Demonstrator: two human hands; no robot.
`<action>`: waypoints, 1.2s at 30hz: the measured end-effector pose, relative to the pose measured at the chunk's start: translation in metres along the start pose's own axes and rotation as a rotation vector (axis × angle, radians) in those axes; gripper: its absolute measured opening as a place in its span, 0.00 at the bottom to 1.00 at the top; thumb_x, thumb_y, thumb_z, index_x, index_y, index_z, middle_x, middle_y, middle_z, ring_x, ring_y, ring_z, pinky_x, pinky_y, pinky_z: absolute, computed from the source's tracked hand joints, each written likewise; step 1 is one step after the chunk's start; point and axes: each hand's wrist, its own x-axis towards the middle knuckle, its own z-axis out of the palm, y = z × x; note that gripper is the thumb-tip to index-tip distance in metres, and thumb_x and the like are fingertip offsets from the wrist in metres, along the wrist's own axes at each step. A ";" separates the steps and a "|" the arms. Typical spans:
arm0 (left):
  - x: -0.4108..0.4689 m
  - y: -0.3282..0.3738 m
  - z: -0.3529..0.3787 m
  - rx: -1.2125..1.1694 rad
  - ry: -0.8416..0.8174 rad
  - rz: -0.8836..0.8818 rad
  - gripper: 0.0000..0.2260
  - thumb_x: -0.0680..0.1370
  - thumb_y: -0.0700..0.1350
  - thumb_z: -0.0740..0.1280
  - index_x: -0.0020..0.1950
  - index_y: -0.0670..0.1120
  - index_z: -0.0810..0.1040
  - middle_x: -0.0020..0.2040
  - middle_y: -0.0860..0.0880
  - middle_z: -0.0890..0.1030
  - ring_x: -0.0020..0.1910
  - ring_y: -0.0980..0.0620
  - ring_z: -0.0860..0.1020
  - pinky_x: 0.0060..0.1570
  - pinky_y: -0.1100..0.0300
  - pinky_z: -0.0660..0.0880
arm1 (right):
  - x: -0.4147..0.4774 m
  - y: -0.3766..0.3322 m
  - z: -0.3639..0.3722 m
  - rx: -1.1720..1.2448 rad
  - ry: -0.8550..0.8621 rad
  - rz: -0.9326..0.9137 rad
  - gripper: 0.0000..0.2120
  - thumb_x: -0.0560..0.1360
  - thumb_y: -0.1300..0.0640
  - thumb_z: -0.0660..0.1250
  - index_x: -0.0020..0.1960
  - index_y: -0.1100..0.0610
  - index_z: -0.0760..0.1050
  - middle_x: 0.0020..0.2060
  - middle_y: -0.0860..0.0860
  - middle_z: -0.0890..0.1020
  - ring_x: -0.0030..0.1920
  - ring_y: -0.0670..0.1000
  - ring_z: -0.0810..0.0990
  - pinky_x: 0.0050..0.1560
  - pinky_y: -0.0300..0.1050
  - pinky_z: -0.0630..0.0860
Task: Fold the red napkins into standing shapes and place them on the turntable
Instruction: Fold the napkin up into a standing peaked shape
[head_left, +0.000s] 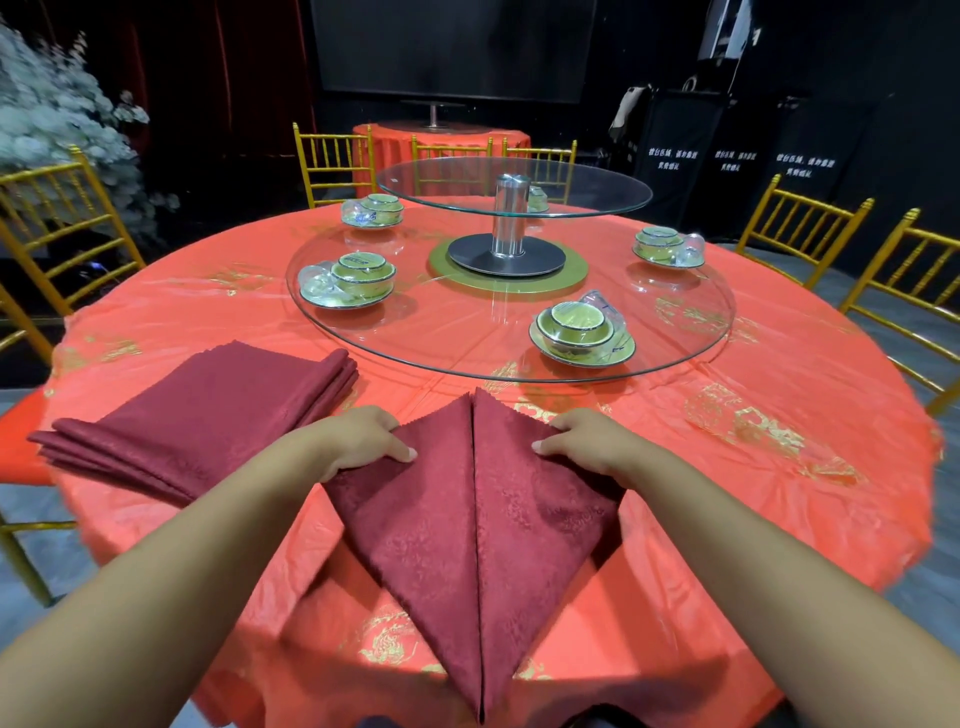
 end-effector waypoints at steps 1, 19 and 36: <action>-0.001 0.006 -0.005 0.029 0.056 0.049 0.08 0.73 0.43 0.73 0.36 0.43 0.78 0.36 0.46 0.79 0.36 0.48 0.77 0.38 0.58 0.73 | -0.001 -0.005 -0.005 -0.019 0.047 -0.047 0.09 0.73 0.55 0.70 0.35 0.56 0.77 0.33 0.50 0.80 0.37 0.52 0.77 0.39 0.44 0.71; -0.031 -0.040 0.033 0.502 0.317 1.080 0.14 0.61 0.29 0.68 0.44 0.38 0.84 0.47 0.45 0.85 0.48 0.42 0.84 0.45 0.46 0.80 | -0.050 0.038 -0.003 -0.632 0.273 -1.082 0.15 0.58 0.73 0.74 0.43 0.63 0.82 0.50 0.55 0.84 0.49 0.56 0.84 0.47 0.50 0.81; -0.055 -0.042 0.052 0.284 0.294 0.556 0.23 0.72 0.58 0.52 0.53 0.44 0.76 0.46 0.44 0.83 0.48 0.41 0.80 0.45 0.49 0.74 | -0.060 0.060 0.008 -0.283 0.247 -0.415 0.14 0.81 0.55 0.58 0.37 0.50 0.63 0.32 0.48 0.73 0.37 0.54 0.71 0.41 0.52 0.67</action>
